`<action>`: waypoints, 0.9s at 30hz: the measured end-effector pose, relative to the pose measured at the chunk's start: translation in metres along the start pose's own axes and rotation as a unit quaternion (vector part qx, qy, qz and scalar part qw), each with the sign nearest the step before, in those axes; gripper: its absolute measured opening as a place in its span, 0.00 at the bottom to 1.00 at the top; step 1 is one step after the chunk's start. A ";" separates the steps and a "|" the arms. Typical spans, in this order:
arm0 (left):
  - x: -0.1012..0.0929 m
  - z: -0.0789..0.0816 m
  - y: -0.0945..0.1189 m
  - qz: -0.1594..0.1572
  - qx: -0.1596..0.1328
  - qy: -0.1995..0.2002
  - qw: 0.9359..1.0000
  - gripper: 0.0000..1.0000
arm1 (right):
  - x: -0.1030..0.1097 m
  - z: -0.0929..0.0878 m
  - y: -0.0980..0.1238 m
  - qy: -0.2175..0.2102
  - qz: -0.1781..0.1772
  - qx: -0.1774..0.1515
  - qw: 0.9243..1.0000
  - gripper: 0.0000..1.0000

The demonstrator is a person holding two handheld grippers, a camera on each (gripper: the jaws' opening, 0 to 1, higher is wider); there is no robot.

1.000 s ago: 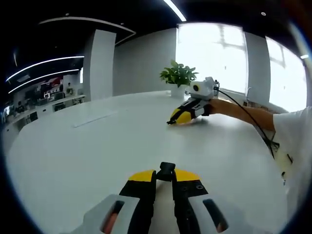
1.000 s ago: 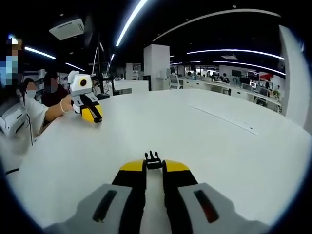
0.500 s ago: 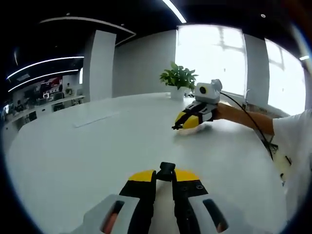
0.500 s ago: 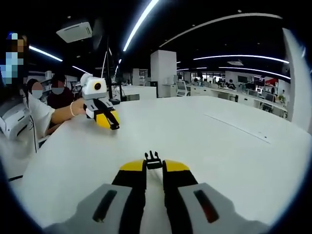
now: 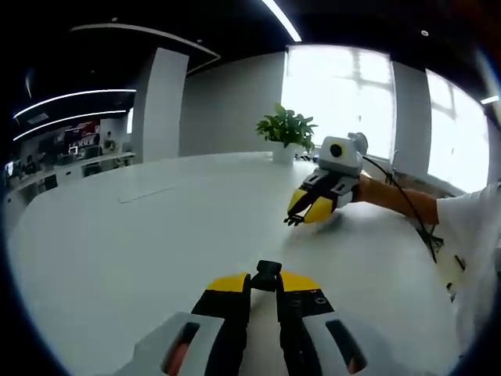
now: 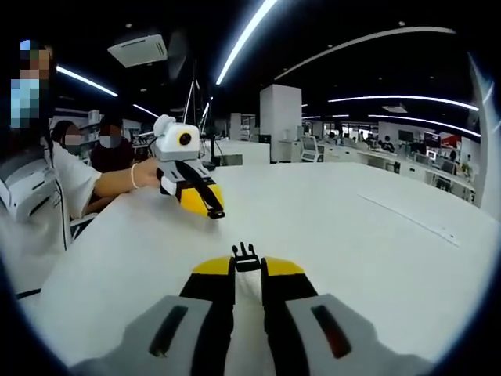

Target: Snap the two parts of the plastic buckle together until the buckle closes and remains connected.

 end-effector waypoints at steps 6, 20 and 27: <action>-0.001 0.000 0.001 -0.003 -0.002 -0.005 1.000 0.12 | 0.004 0.005 -0.007 -0.002 -0.002 -0.011 1.000 0.13; -0.008 -0.004 0.002 -0.022 -0.004 -0.027 0.999 0.12 | 0.024 0.009 -0.038 -0.001 0.008 -0.022 1.000 0.13; -0.009 -0.005 0.006 -0.023 -0.005 -0.043 0.999 0.12 | 0.026 0.011 -0.044 -0.003 0.006 -0.024 1.000 0.13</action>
Point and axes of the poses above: the point that each gripper's makers call its tool centre point, and the gripper's own axes: y roughly backward along the fingers, x roughly to its left, z roughly out of its top, the point moved 3 cm from there along y, roughly backward along the fingers, and after that the axes turned 13 degrees about z, right-handed, at the moved point
